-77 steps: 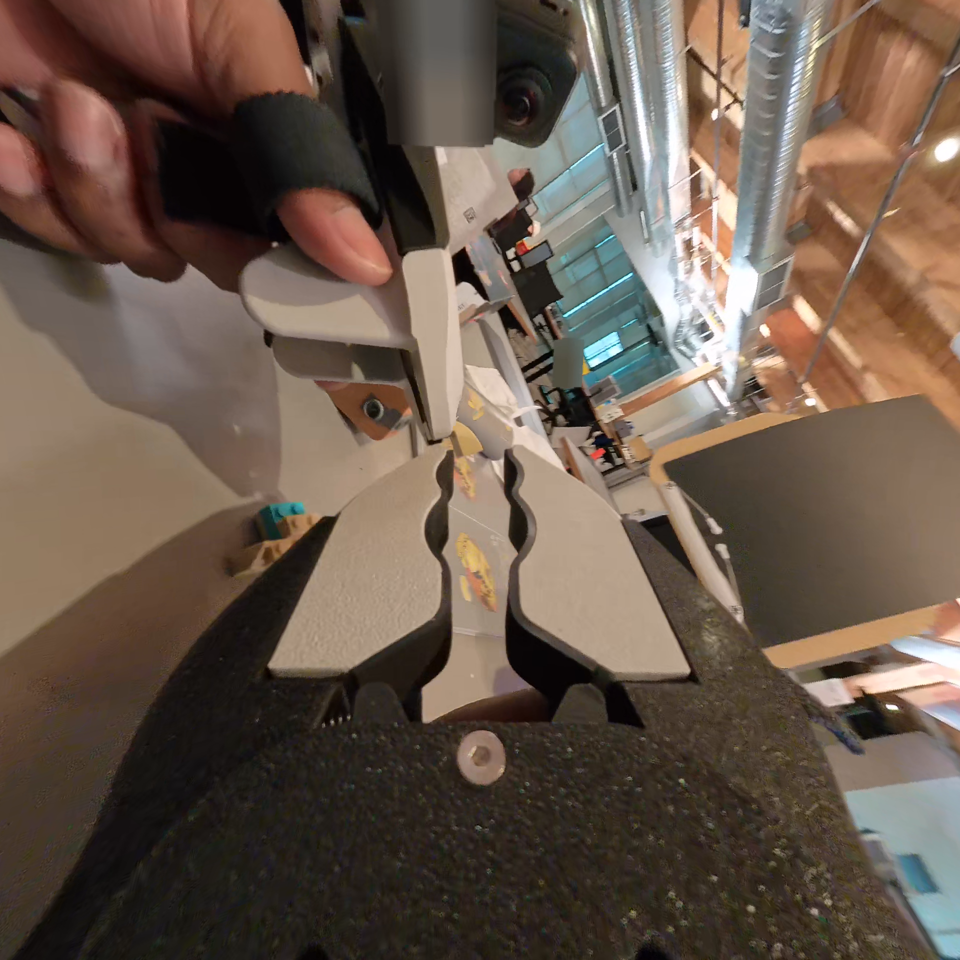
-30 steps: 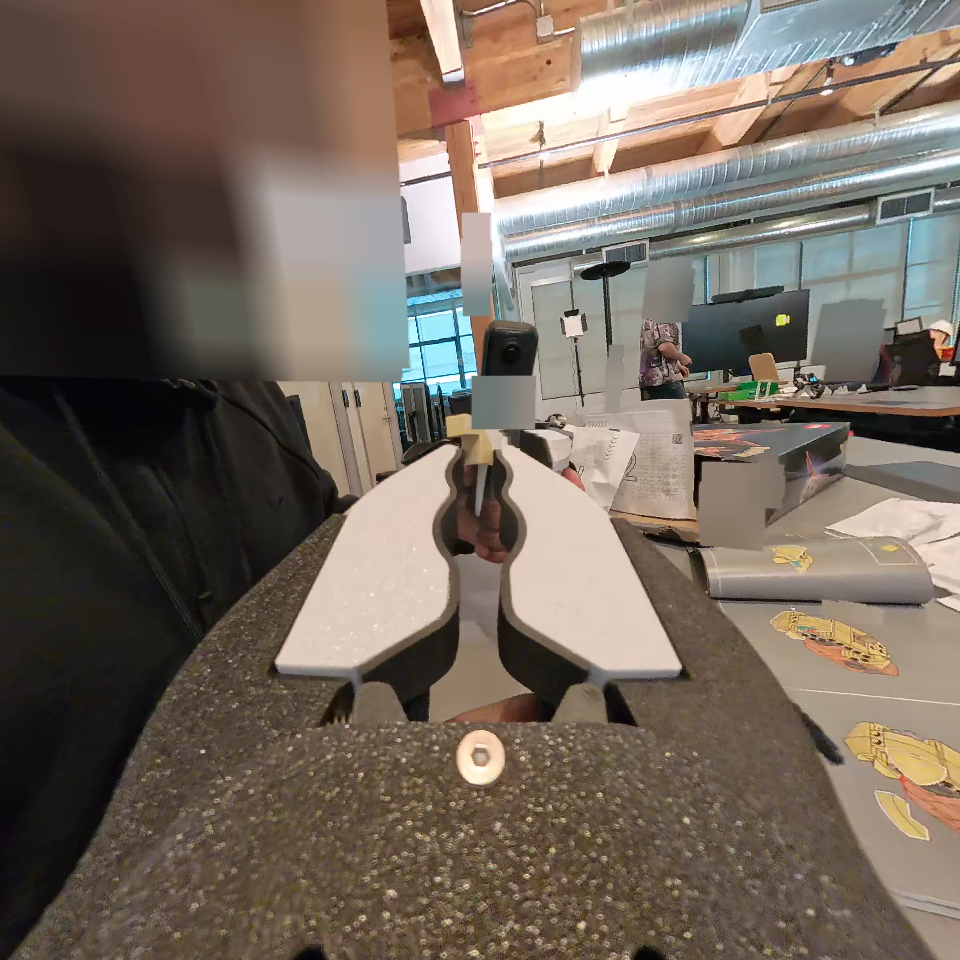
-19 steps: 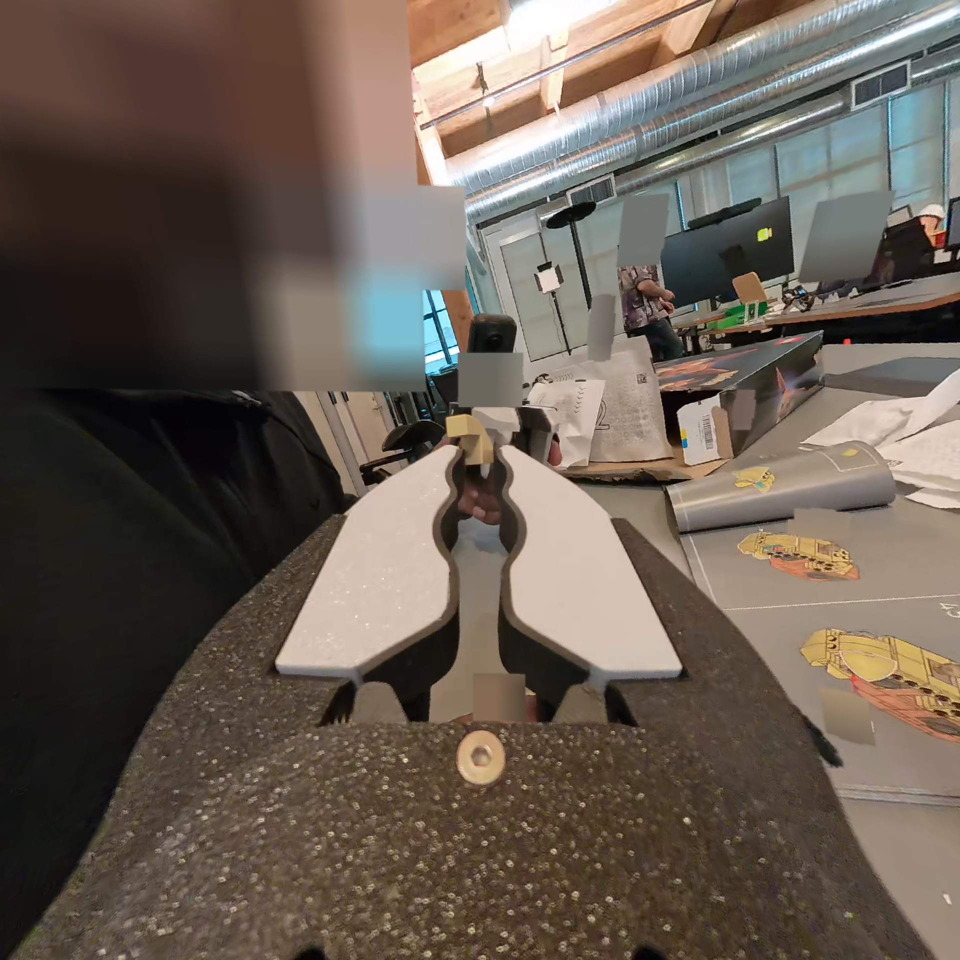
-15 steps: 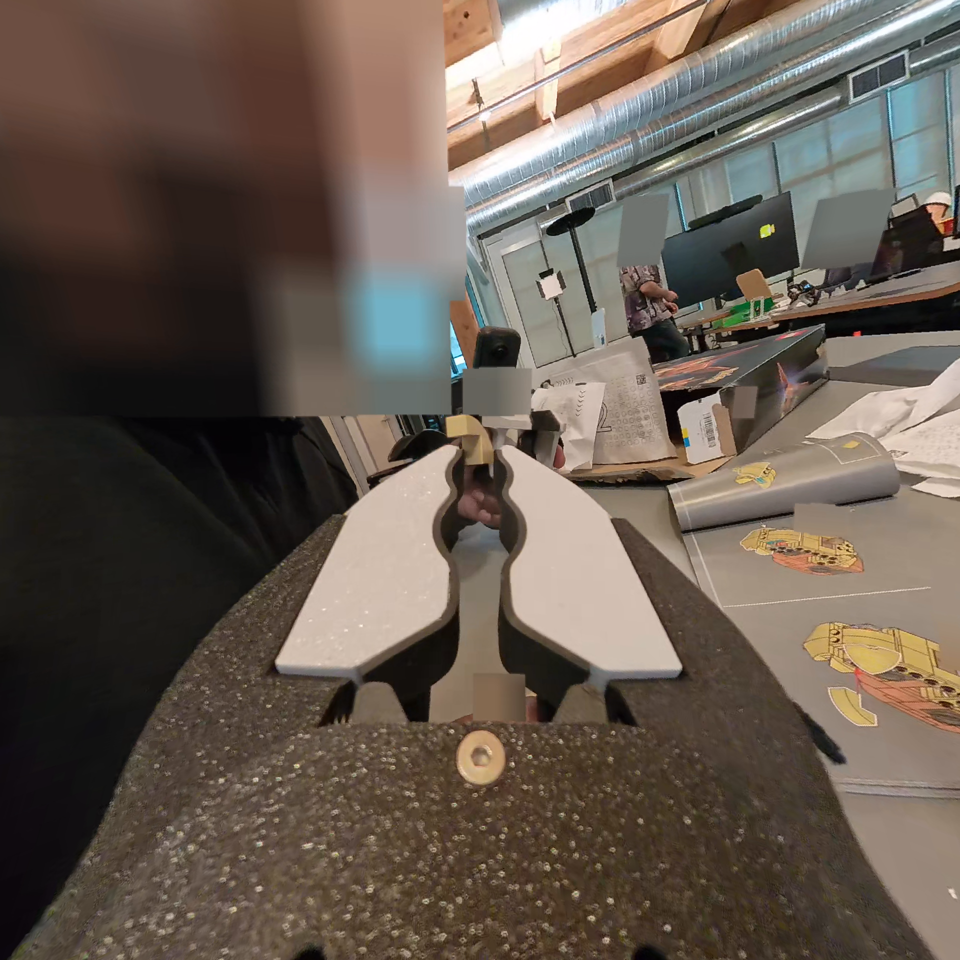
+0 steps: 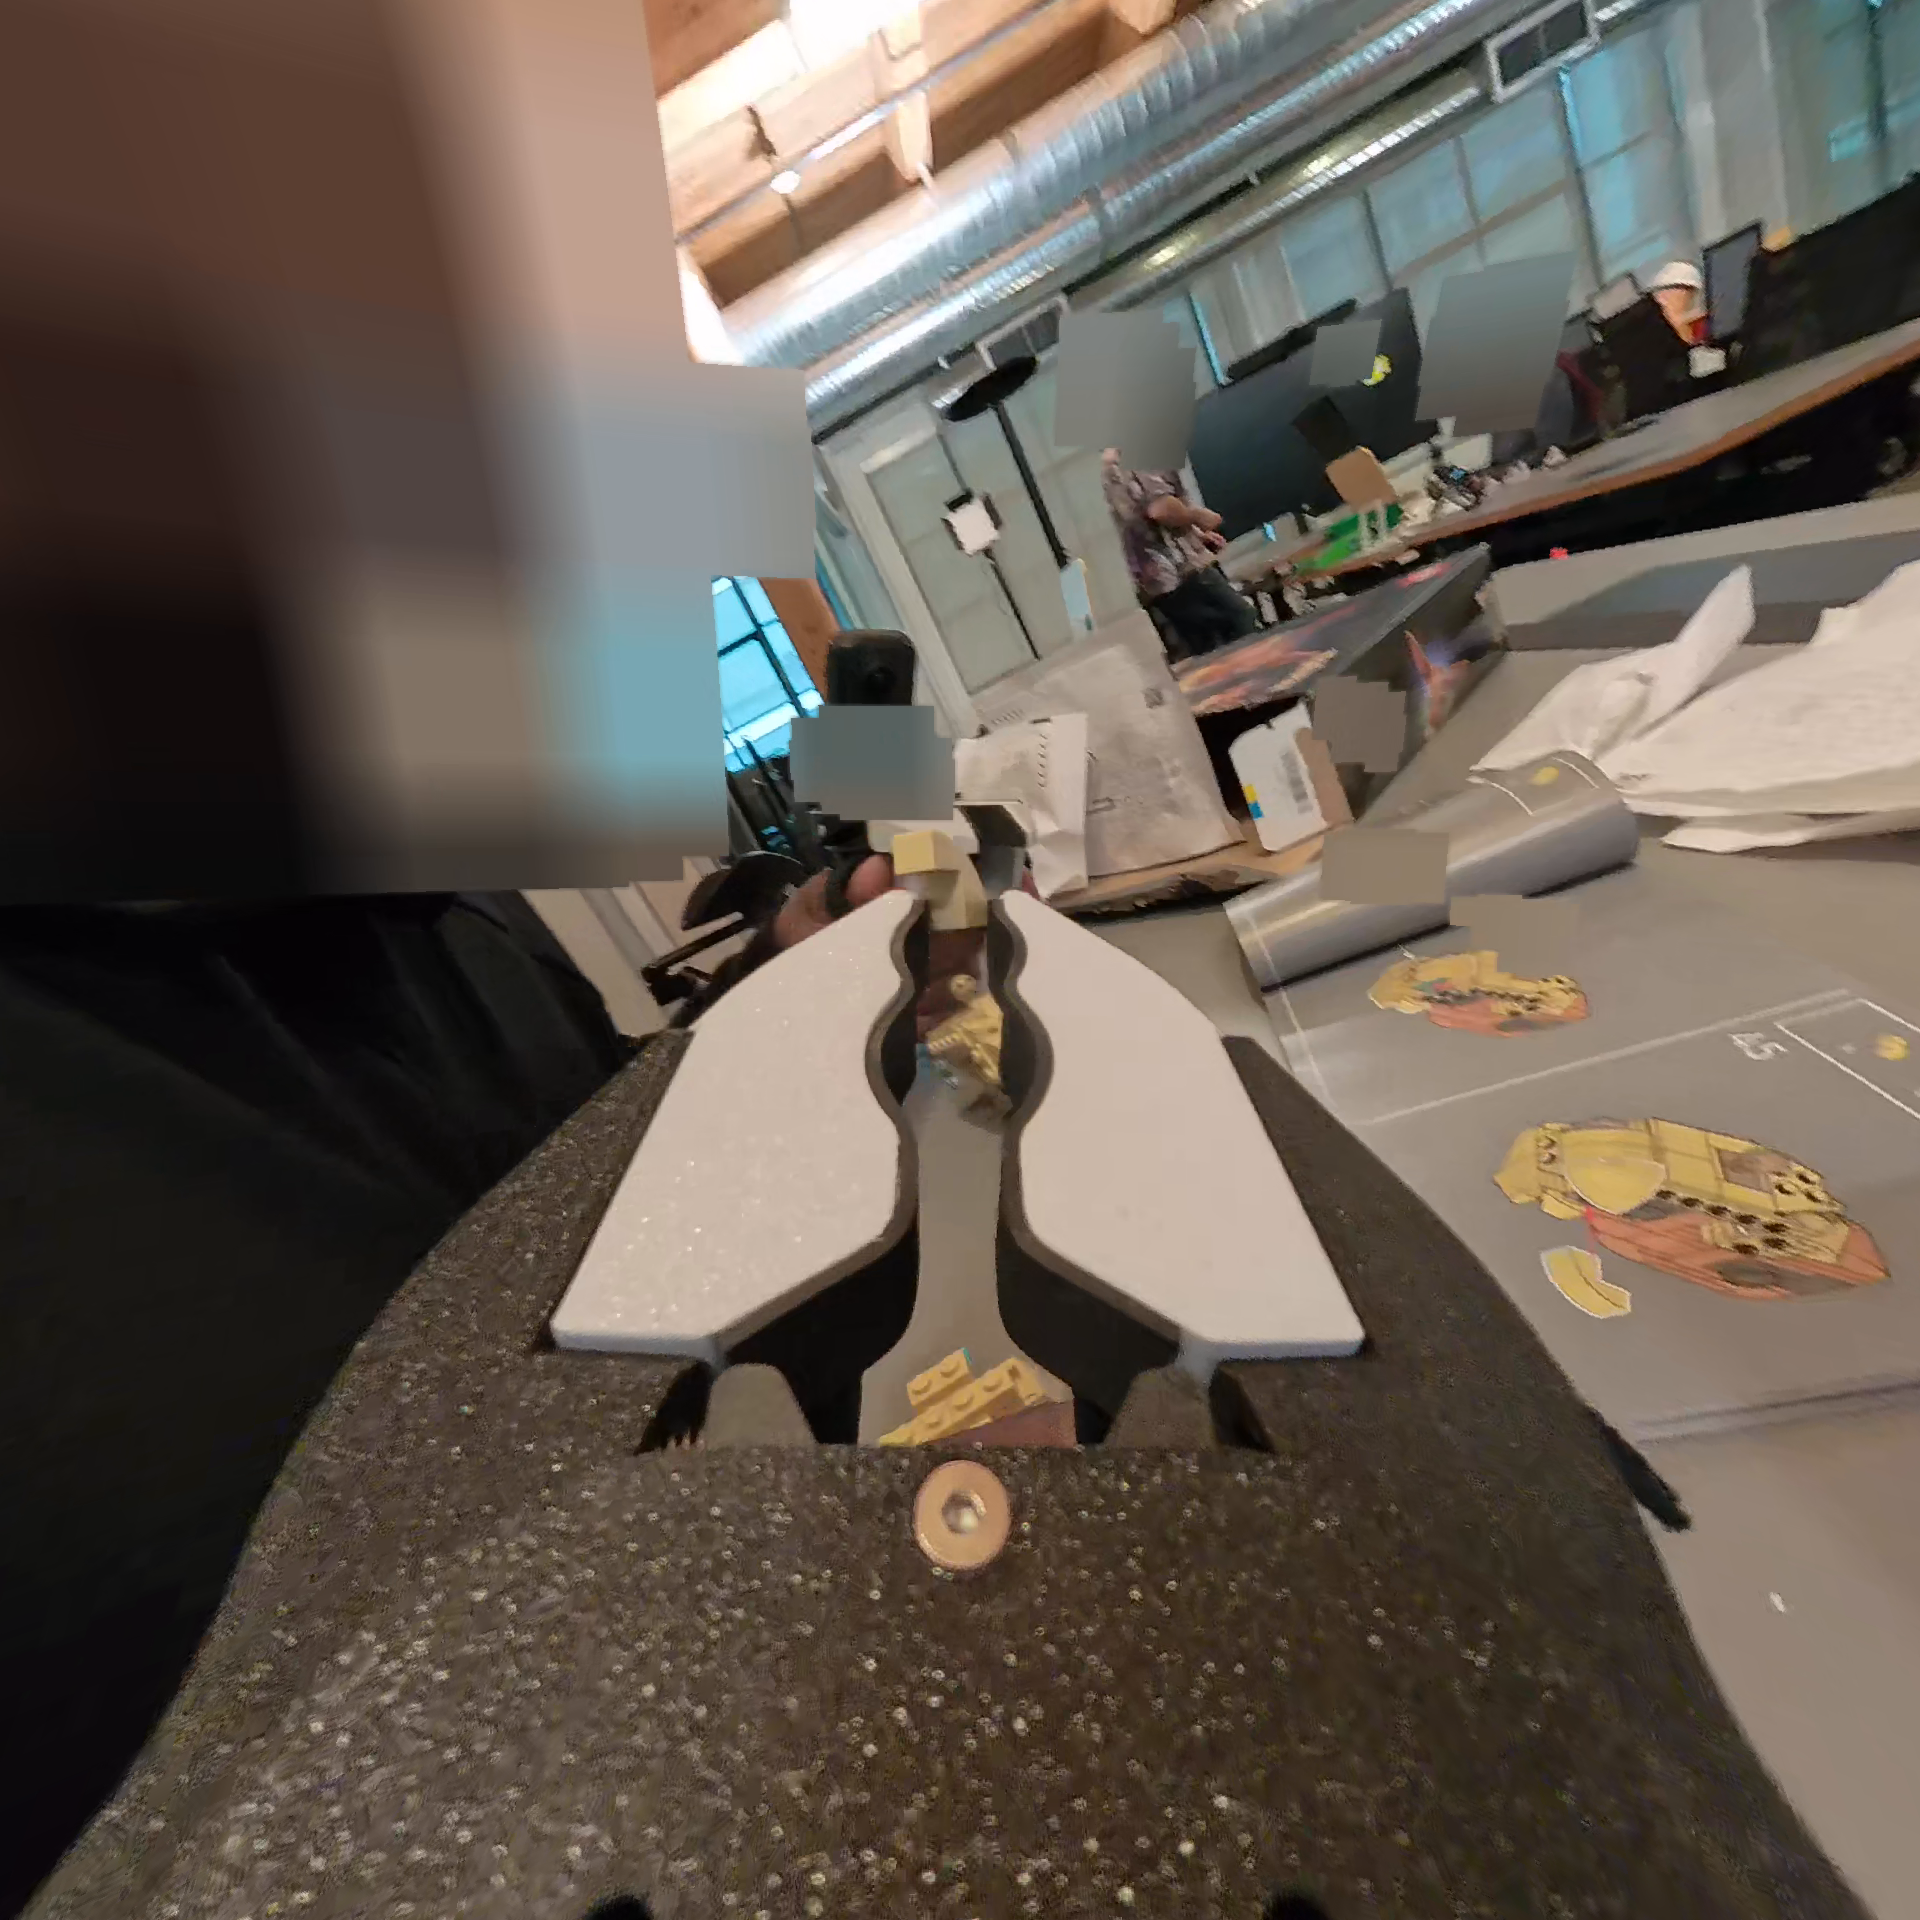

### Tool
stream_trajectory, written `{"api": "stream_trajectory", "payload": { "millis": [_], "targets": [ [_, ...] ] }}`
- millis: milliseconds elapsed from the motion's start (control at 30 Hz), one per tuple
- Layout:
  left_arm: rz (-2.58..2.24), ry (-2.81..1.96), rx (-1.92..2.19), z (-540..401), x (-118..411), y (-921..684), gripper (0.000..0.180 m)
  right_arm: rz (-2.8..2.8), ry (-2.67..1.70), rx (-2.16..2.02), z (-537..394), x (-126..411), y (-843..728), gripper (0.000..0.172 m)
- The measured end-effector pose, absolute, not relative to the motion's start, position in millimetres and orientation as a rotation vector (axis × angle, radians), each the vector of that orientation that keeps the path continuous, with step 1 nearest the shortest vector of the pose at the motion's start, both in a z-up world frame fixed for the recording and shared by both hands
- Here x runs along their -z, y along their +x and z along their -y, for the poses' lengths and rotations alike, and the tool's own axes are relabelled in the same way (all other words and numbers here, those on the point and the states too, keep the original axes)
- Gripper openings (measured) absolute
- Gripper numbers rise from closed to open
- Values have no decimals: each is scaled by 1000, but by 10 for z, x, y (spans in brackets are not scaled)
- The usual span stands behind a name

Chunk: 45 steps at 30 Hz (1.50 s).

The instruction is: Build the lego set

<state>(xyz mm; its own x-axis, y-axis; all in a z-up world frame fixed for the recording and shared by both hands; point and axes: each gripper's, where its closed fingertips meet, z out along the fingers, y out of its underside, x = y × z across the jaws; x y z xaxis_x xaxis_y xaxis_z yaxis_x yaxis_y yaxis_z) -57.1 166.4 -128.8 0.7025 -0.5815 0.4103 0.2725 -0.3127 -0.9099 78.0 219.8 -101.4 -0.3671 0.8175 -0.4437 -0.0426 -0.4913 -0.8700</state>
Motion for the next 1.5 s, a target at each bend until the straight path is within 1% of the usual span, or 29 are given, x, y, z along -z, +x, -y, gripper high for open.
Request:
{"api": "stream_trajectory", "payload": {
  "millis": [167,433,567,700,800,967,1067,1367,1500],
  "targets": [
    [-256,-1678,782,-1703,1287,-636,16,1111,-1355,-1762,-2209,1124,705,10],
    [-282,-1670,711,-1762,1303,-633,15,1175,-1362,-1635,-2153,1191,753,10],
    [-374,-1638,772,-1697,1112,-371,15,1180,-1323,-1687,-2121,1150,798,10],
    [-611,-1620,827,-1590,818,187,15,1223,-1230,-1854,-1985,1059,892,10],
    [-754,-1580,828,-1599,681,587,20,1234,-1170,-1994,-1884,986,956,10],
    [-910,-1617,847,-1716,887,978,21,1333,-1147,-2049,-1707,1014,963,10],
    [-926,-1624,879,-1716,963,1028,17,1392,-1169,-2015,-1635,1069,933,10],
    [-999,-1635,873,-1632,1050,1057,9,1461,-1193,-2007,-1541,1124,917,10],
    [-905,-1663,990,-1651,994,1031,8,1454,-1184,-2003,-1544,1107,929,12]
  ]
}}
